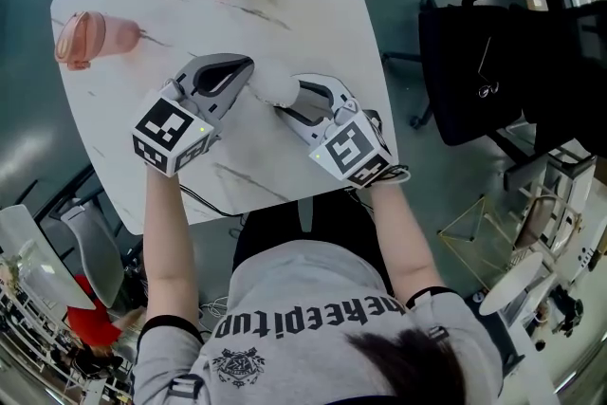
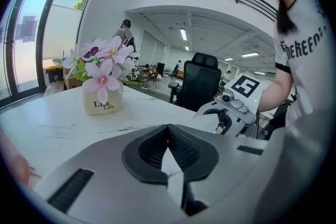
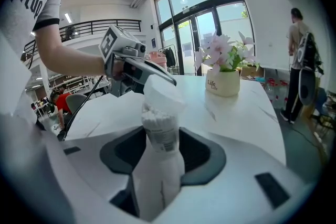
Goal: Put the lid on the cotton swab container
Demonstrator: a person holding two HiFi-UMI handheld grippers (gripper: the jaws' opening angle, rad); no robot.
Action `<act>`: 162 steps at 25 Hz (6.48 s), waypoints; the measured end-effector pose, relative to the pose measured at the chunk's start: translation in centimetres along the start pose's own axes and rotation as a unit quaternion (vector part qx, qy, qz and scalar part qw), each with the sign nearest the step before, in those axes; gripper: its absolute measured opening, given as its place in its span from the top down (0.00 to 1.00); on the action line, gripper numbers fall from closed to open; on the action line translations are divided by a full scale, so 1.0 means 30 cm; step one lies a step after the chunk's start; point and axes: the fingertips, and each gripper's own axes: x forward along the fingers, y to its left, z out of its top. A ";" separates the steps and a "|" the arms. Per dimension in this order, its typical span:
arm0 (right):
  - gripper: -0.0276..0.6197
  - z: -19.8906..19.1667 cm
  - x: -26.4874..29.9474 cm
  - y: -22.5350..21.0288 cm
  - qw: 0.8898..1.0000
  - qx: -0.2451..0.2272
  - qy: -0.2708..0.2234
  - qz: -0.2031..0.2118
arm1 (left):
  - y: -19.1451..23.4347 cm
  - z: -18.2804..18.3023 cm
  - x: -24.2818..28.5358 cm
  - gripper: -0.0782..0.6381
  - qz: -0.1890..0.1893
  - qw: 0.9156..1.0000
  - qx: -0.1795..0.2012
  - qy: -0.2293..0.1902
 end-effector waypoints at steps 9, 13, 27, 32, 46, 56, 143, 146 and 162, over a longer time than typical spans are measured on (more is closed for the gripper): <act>0.64 -0.002 0.004 0.005 1.000 0.003 -0.001 -0.004 | -0.004 -0.033 -0.004 0.87 0.059 0.997 0.045 0.028; 0.65 -0.005 0.006 0.007 1.000 0.000 0.001 -0.006 | -0.005 -0.057 -0.005 0.87 0.085 0.995 0.050 0.032; 0.65 -0.006 0.010 0.013 1.000 -0.008 0.002 -0.008 | 0.021 0.107 -0.059 0.87 0.114 0.992 0.016 -0.050; 0.65 -0.006 0.009 0.012 1.000 -0.010 0.004 -0.010 | -0.031 0.120 -0.027 0.87 0.084 0.995 0.028 -0.039; 0.65 -0.007 0.007 0.013 1.000 -0.006 0.002 -0.011 | -0.156 0.044 -0.008 0.87 0.057 0.998 0.033 -0.014; 0.65 -0.006 0.006 0.010 1.000 -0.003 0.002 -0.012 | -0.157 0.027 -0.011 0.87 0.071 0.996 0.014 -0.042; 0.94 0.550 -0.383 0.223 0.975 -0.034 -0.197 0.100 | -0.339 0.276 -0.408 0.87 0.258 0.934 -0.048 -0.240; 0.94 0.577 -0.406 0.237 0.971 -0.033 -0.209 0.108 | -0.360 0.294 -0.424 0.87 0.264 0.930 -0.048 -0.251; 0.94 0.622 -0.478 0.241 0.961 -0.031 -0.238 0.137 | -0.414 0.361 -0.458 0.87 0.296 0.910 -0.040 -0.287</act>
